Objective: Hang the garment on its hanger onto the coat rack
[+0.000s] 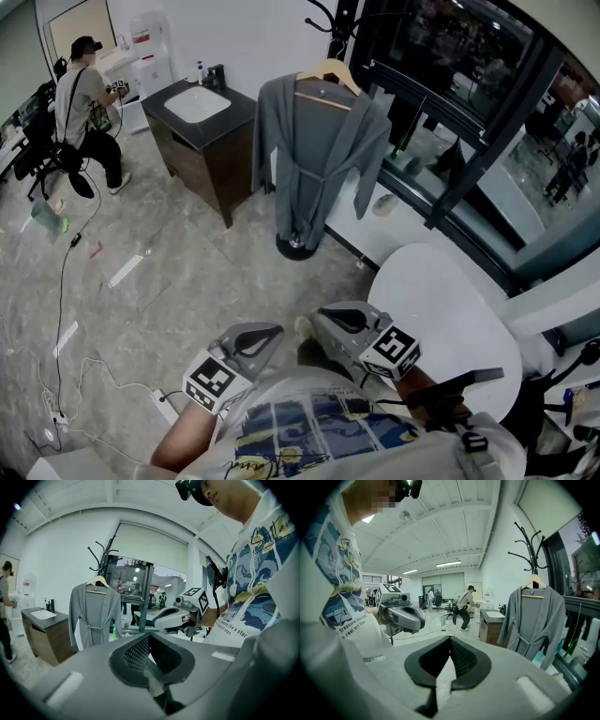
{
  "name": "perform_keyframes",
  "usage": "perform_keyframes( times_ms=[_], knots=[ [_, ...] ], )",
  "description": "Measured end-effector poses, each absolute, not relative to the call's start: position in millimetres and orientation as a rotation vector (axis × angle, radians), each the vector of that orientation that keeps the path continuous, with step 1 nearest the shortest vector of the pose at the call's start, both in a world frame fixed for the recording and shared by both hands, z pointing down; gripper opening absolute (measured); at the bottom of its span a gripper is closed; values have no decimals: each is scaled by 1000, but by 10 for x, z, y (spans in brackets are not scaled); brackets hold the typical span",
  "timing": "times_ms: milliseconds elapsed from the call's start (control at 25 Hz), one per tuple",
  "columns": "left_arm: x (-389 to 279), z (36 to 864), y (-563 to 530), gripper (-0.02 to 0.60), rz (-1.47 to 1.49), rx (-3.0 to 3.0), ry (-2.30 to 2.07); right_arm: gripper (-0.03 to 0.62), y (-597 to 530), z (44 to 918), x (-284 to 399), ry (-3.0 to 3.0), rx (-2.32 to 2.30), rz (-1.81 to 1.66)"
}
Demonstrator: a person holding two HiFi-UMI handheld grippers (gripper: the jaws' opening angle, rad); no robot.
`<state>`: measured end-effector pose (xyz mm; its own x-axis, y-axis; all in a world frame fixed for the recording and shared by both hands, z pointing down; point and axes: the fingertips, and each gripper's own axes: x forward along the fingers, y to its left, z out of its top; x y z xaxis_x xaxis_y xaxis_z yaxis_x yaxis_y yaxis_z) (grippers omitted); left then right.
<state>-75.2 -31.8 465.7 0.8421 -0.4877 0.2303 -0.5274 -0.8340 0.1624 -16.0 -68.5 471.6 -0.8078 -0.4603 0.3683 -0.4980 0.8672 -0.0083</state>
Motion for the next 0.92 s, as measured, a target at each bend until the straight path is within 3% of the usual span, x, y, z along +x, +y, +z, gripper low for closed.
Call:
perform_keyframes(
  times_ms=[920],
  knots=[
    [-647, 4755, -557, 3, 273, 2767, -770, 2, -896, 4849, -126, -2661, 671, 177]
  ],
)
